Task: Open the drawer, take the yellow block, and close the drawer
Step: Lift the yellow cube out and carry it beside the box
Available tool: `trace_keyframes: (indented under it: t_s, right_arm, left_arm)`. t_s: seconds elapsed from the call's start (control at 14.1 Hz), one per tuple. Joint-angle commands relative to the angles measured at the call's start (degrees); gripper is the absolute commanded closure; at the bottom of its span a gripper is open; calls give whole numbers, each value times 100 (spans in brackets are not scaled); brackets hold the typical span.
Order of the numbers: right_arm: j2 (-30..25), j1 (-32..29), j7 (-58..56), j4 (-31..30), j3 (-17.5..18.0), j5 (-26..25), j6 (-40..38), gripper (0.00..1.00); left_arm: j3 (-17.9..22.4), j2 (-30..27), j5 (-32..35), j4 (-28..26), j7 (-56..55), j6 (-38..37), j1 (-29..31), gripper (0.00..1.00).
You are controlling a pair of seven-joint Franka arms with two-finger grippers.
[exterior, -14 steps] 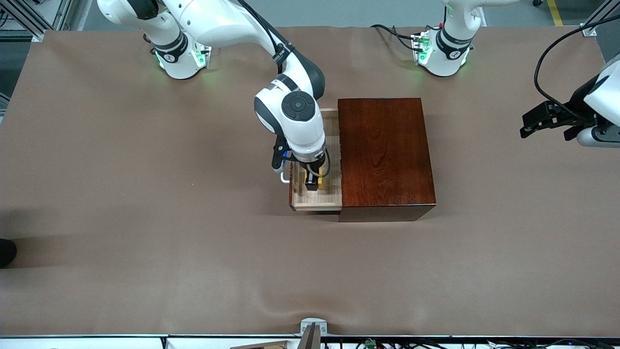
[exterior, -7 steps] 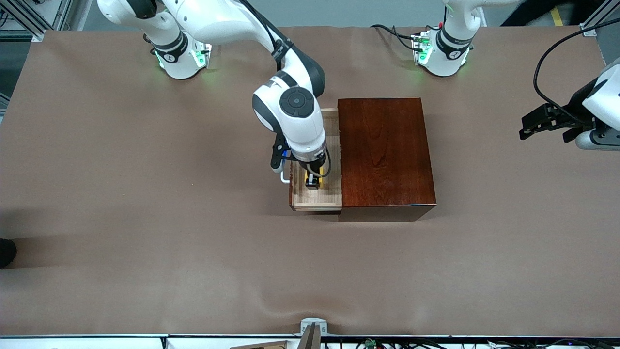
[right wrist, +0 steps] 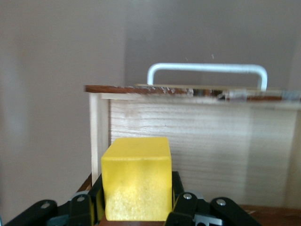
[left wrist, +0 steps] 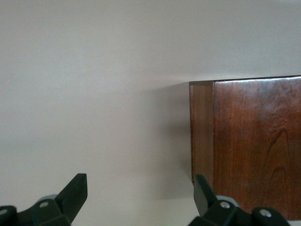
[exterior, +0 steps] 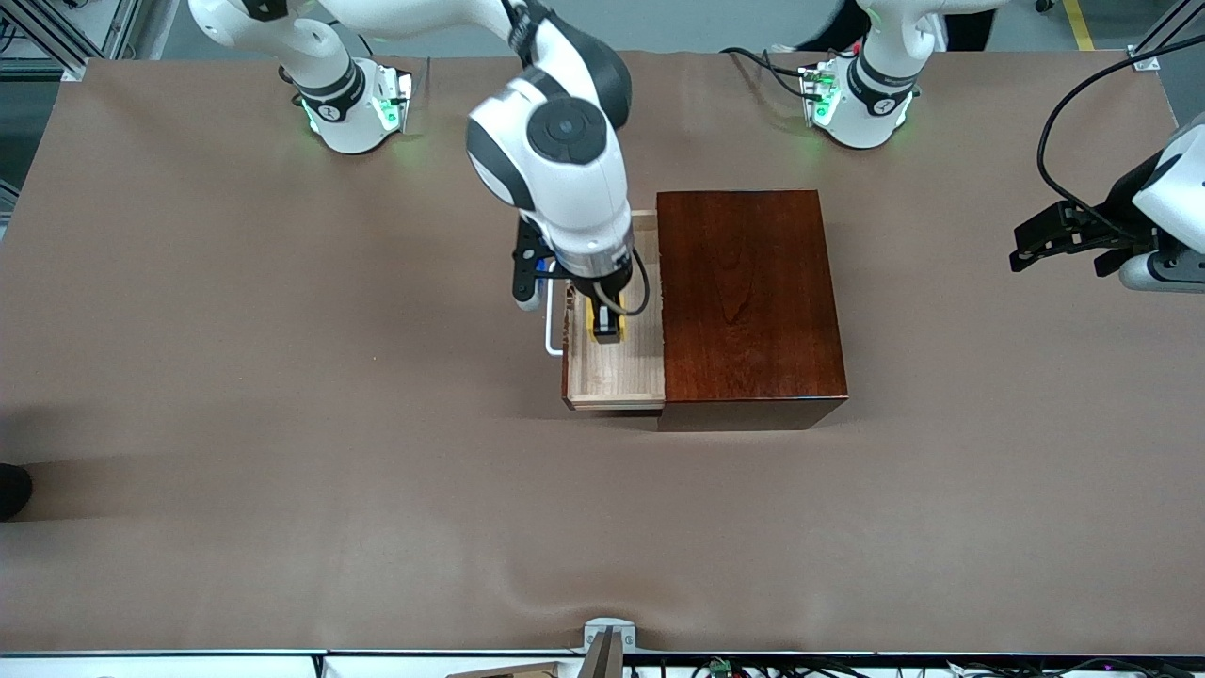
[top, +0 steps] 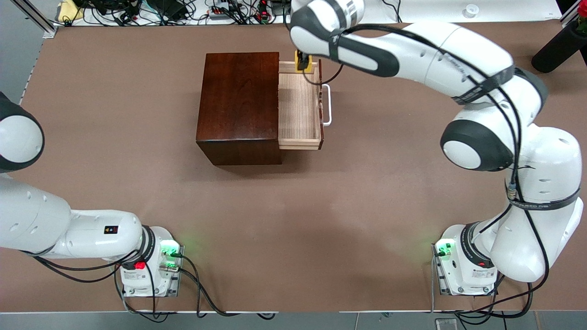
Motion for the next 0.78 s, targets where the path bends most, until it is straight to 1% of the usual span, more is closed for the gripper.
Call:
trace_keyframes:
  t_s: [0.0, 0.07, 0.14, 0.57, 0.71]
  right_arm:
    - [-392, -177, -1447, -138, -2, 16, -711, 90]
    - [-471, -325, -2018, -165, -2, 16, -879, 92]
    - [-602, -492, -2616, -295, -2, 16, -977, 100]
    - [-1682, -1749, -5842, -1551, -11, 7, -1066, 100]
    - [-1982, -2302, -7011, -2008, -2, 7, -1057, 100]
  left_arm:
    - [-16, 41, 77, 117, 21, -53, 1, 0]
    - [-25, 41, 147, 117, 21, -53, -8, 0]
    - [-25, 41, 183, 117, 21, -53, -16, 0]
    - [-25, 41, 183, 117, 21, -53, -8, 0]
    - [-34, 41, 183, 117, 21, -53, -8, 0]
